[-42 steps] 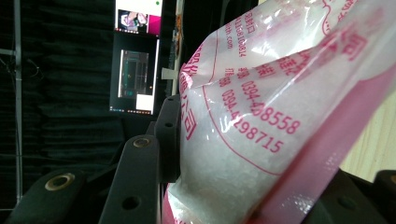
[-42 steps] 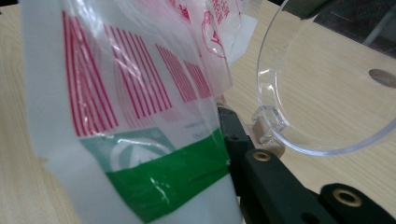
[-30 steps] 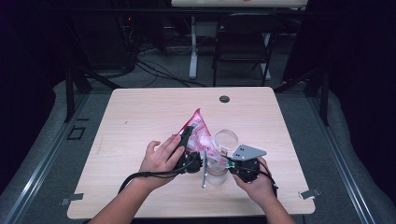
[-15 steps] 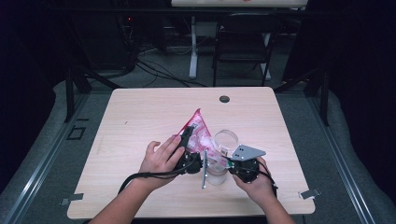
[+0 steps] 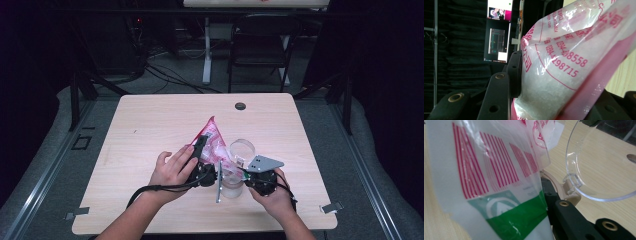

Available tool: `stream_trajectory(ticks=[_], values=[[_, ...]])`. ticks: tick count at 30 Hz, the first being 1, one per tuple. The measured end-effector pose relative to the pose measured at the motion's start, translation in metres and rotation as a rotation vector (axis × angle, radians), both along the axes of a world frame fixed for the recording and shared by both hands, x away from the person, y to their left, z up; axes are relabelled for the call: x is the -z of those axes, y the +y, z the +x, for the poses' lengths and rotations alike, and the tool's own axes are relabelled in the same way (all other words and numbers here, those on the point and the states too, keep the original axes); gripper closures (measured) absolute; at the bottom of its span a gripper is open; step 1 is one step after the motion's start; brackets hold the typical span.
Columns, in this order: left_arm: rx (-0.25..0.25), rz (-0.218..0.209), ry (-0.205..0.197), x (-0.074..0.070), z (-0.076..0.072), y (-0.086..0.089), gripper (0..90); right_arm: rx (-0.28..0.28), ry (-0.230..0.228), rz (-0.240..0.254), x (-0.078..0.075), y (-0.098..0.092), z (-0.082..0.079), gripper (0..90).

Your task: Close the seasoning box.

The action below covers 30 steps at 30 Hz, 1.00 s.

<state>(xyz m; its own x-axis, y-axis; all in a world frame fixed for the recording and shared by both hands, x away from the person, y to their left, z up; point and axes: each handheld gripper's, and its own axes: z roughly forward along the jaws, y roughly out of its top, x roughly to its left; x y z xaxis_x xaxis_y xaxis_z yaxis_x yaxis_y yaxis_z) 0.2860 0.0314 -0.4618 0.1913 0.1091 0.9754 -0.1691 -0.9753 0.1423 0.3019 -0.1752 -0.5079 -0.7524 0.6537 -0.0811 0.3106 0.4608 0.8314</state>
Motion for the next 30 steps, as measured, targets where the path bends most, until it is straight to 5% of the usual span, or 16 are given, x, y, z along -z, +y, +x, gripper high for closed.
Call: stream_trajectory(ticks=[30], values=[[0.007,0.004,-0.009,-0.0036,-0.0003,-0.0029,63.0,0.003,0.002,0.004,-0.0008,-0.0022,0.0008,90.0]])
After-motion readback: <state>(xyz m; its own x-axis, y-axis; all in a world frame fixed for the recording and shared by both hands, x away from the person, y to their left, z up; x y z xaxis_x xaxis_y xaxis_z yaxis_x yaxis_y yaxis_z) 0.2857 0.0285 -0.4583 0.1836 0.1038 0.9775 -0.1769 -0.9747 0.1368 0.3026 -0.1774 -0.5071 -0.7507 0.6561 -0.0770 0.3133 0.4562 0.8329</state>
